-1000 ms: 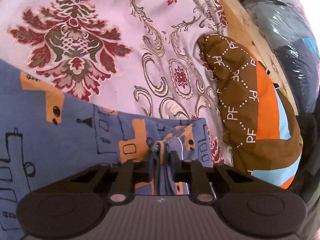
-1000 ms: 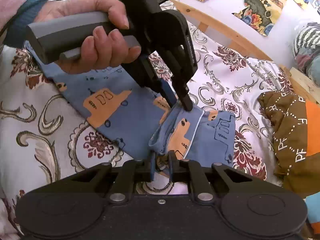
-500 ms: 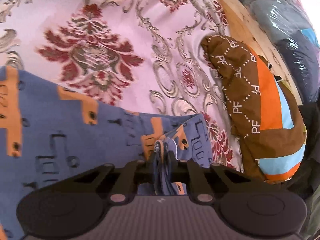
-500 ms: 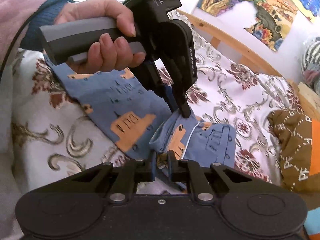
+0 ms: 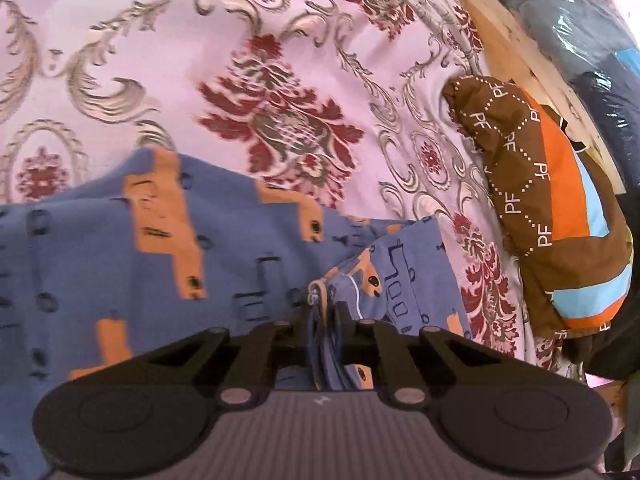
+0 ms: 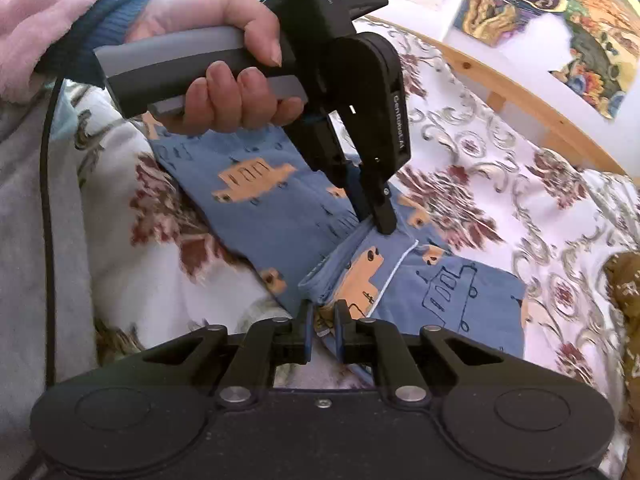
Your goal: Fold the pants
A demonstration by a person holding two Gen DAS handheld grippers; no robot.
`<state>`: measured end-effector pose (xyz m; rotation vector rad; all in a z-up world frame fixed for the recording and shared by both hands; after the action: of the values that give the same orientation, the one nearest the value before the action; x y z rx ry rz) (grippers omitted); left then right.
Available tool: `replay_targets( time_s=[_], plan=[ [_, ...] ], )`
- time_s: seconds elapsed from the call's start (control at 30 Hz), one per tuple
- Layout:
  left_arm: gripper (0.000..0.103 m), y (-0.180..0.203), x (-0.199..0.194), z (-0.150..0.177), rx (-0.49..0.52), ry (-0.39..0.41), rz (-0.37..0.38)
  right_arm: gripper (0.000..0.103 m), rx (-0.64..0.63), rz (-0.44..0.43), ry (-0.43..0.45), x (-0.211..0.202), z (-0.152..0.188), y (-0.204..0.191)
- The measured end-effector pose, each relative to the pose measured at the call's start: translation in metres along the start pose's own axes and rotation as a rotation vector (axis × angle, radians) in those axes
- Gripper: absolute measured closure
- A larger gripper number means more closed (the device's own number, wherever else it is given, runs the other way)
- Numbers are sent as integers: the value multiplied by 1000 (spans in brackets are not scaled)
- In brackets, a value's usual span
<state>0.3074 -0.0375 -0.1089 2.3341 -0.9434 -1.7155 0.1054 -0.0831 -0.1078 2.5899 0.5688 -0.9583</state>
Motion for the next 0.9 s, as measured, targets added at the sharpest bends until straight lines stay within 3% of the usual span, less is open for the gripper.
replay_targets(
  time_s=[0.4, 0.73, 0.83, 0.9],
  plan=[
    [92, -42, -40, 2, -11, 71, -33, 93, -55, -70, 24, 20, -39, -31],
    [92, -61, -35, 5, -16, 64, -62, 92, -50, -99, -9, 40, -41, -39],
    [87, -64, -34, 4, -21, 66, -48, 81, -37, -108, 1, 39, -40, -38],
    [77, -66, -36, 4, -32, 68, -56, 60, -25, -118, 14, 35, -40, -38]
  ],
)
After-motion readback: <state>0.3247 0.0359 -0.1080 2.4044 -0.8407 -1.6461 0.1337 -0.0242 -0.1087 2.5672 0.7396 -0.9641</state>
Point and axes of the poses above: each gripper's, at about its wrist camera, not at the fingertips, and x roughly the way its jaws point, y to its right, z to its underside, the point moved 4 cm from there along x, roughly the way its jaws point, and after that the axes turned 7 degrees about -z, right-handed, at the moved point
